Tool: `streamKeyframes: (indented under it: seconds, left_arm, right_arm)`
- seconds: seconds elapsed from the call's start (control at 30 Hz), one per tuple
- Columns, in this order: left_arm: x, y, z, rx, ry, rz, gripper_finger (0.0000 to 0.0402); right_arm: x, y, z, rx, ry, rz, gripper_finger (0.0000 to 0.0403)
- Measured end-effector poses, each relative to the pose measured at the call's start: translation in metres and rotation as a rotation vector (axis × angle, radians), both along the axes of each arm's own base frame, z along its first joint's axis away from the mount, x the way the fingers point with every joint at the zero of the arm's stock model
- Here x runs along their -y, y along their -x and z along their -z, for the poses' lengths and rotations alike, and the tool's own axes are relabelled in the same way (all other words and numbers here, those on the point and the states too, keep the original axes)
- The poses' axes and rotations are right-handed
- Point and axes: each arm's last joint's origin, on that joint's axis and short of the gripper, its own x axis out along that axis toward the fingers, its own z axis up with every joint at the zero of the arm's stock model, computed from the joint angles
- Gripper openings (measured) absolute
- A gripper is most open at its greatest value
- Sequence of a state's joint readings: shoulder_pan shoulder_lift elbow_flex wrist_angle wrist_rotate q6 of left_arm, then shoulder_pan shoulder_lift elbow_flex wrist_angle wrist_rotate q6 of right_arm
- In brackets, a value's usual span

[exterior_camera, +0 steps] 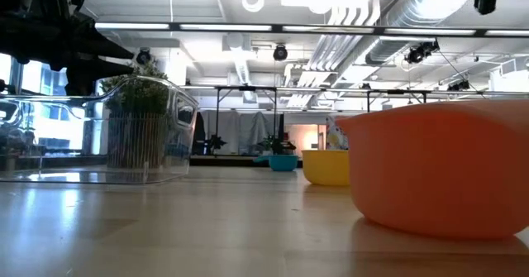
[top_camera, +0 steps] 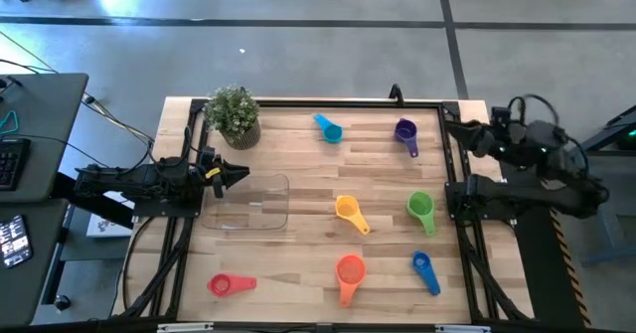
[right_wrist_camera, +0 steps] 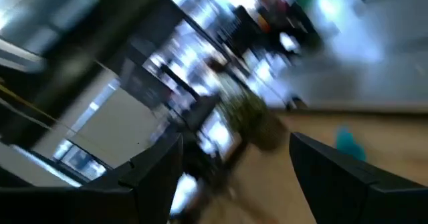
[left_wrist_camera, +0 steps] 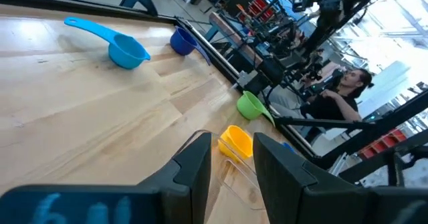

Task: Nest measuring cups in basket
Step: Stack the green measuring cup on top of the orange measuring cup

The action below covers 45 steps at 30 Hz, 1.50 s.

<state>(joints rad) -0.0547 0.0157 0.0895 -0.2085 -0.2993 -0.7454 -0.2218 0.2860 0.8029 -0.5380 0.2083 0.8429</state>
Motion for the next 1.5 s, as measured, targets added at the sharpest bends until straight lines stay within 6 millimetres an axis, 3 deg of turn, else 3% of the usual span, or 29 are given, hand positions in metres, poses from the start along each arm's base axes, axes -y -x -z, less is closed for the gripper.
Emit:
streamKeyframes:
  seconds: [0.23,0.4,0.73,1.23,1.5]
  left_arm:
    - [0.0,0.0,0.0,0.0,0.0,0.0,0.0104]
    - [0.0,0.0,0.0,-0.009,-0.032,0.003,0.0104]
    - [0.0,0.0,0.0,-0.006,-0.016,0.002,0.0104]
    - [0.0,0.0,0.0,-0.006,-0.016,0.002,0.0104]
    - [0.0,0.0,0.0,-0.006,-0.016,0.002,0.0104]
  right_arm:
    - [0.002,-0.035,-0.016,-0.297,-0.262,-0.151,0.0266]
    - [0.005,-0.064,-0.015,-0.548,-0.402,-0.252,0.0266]
    - [-0.006,-0.108,0.019,-1.015,-0.489,-0.301,0.0266]
    - [-0.054,-0.147,0.06,-1.378,-0.409,-0.266,0.0266]
    - [-0.076,-0.17,0.092,-1.561,-0.35,-0.24,0.0266]
